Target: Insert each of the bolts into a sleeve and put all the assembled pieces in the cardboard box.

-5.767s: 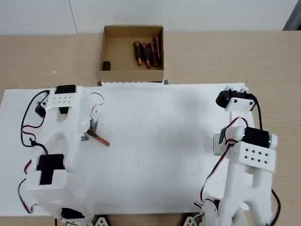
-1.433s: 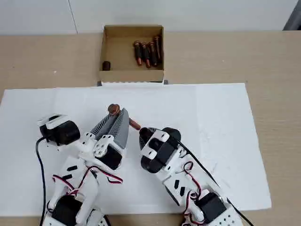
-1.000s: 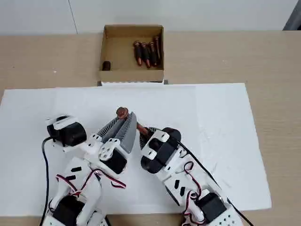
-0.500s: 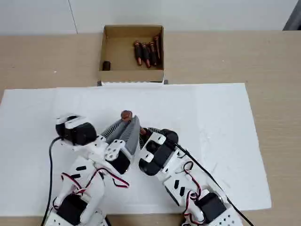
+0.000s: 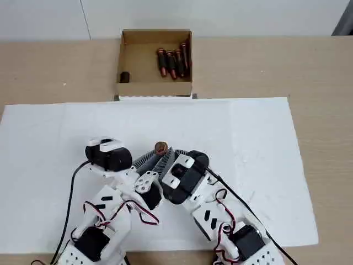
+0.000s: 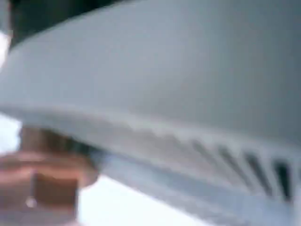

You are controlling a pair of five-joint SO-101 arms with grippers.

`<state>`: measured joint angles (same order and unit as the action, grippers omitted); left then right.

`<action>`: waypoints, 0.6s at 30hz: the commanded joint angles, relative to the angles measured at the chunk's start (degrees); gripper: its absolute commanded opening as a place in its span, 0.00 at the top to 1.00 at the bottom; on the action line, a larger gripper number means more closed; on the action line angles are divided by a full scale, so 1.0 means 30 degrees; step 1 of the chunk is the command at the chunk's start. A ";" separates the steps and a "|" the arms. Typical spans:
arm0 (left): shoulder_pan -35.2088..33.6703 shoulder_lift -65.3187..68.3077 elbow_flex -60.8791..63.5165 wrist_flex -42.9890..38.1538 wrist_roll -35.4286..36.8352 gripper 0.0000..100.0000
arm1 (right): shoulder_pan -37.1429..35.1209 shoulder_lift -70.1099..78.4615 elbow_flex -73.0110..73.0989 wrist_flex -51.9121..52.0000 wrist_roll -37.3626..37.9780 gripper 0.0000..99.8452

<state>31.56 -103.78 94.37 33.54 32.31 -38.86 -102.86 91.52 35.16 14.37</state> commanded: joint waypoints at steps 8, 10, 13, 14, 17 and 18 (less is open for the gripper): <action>-0.1289 -0.0059 -0.0542 -0.0264 -0.1465 0.84 | 0.0015 -0.0249 -0.1084 -0.0542 0.0117 1.00; -0.1495 -0.0059 -0.1216 -0.0234 -0.1465 0.84 | 0.0015 -0.0249 -0.1055 -0.0542 0.0117 1.00; -0.1758 -0.0059 -0.2271 -0.0234 -0.1700 0.84 | 0.0015 -0.0249 -0.1055 -0.0484 0.0117 1.00; -0.1758 -0.0059 -0.2593 -0.0234 -0.1700 0.84 | 0.0015 -0.0249 -0.1055 -0.0484 0.0117 1.00; -0.1758 -0.0059 -0.3355 -0.0205 -0.1700 0.84 | 0.0044 -0.0249 -0.0879 -0.0513 0.0117 1.00; -0.1758 -0.0059 -0.3473 -0.0205 -0.1700 0.84 | 0.0044 -0.0249 -0.0791 -0.0513 0.0088 1.00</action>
<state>26.37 -103.43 87.43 33.80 27.74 -39.03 -102.86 91.43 35.16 14.46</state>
